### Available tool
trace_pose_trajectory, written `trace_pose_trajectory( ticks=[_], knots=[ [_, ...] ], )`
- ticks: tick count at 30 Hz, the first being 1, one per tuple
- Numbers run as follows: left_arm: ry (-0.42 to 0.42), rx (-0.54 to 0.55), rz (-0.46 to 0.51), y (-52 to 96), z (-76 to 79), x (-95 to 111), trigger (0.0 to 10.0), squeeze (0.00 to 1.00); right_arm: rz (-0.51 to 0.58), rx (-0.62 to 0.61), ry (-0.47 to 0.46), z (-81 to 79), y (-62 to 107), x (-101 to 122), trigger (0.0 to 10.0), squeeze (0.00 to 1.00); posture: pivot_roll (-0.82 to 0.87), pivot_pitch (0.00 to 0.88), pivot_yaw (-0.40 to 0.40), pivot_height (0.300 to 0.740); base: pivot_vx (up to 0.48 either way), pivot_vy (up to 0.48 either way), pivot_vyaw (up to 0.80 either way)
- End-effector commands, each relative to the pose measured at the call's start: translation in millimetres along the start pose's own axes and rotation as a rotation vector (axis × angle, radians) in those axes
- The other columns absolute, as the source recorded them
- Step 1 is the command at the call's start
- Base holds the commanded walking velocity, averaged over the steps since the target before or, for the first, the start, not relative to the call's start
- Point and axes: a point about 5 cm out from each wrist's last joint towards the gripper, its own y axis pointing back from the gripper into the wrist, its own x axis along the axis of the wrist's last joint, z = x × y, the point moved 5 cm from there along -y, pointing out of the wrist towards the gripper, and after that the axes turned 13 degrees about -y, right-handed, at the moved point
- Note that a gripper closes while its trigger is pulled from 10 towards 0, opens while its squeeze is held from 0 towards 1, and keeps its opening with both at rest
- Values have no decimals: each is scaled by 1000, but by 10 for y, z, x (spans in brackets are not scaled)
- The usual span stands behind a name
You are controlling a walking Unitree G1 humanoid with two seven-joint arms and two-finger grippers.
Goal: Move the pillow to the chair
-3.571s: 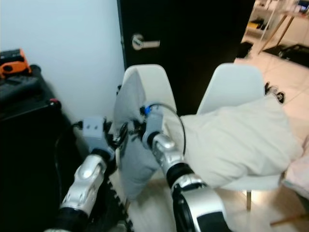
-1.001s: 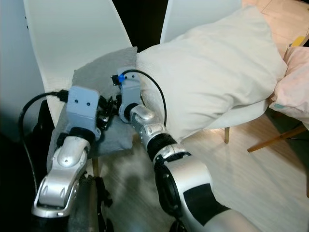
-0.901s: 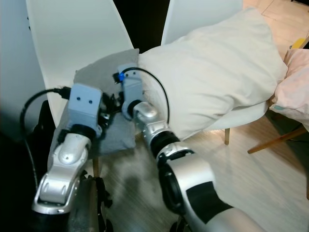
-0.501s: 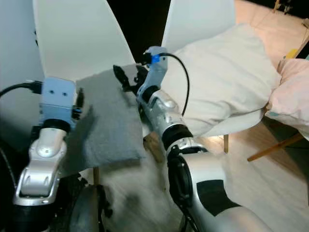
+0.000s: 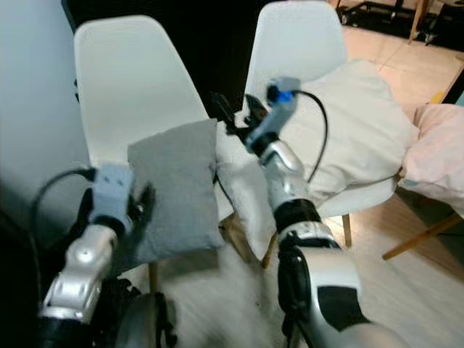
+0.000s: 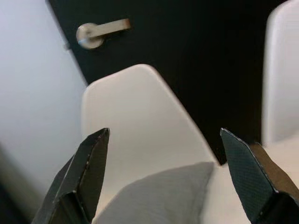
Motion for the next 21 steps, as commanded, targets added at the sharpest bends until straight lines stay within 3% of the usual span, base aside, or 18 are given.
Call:
trace_pose_trajectory(
  ticks=[1, 2, 3, 8, 12, 13, 14, 21],
  knots=[
    [-114, -36, -37, 26, 58, -179, 10000, 0, 22, 29, -9, -74, -2, 56, 10000, 0, 200, 36, 13, 440, 0, 0, 0],
    [-114, -36, -37, 26, 58, -179, 10000, 0, 22, 29, -9, -74, -2, 56, 10000, 0, 200, 36, 13, 440, 0, 0, 0],
    [-160, -49, -83, 39, 91, -328, 10000, 0, 32, 39, -6, -102, 14, 90, 10000, 0, 195, 39, 16, 440, 0, 0, 0],
    [-166, -44, -166, 71, 106, -563, 10000, 0, 42, 56, -6, -152, 26, 135, 10000, 0, 179, 48, 25, 440, 0, 0, 0],
    [-82, -36, -218, 115, 161, -735, 10000, 0, 47, 75, -8, -227, 32, 162, 10000, 0, 158, 57, 17, 440, 0, 0, 0],
    [-67, -30, -230, 118, 167, -780, 7255, 0, 47, 81, -10, -250, 38, 170, 10000, 0, 158, 59, 16, 440, 0, 0, 0],
    [-65, -17, -238, 109, 148, -817, 0, 0, 44, 86, -13, -278, 51, 175, 10000, 0, 156, 66, 12, 440, 0, 0, 0],
    [-143, 53, -282, 91, -49, -941, 0, 0, 31, 114, -26, -407, 71, 190, 10000, 0, 144, 77, 12, 440, 0, 0, 0]
  ],
)
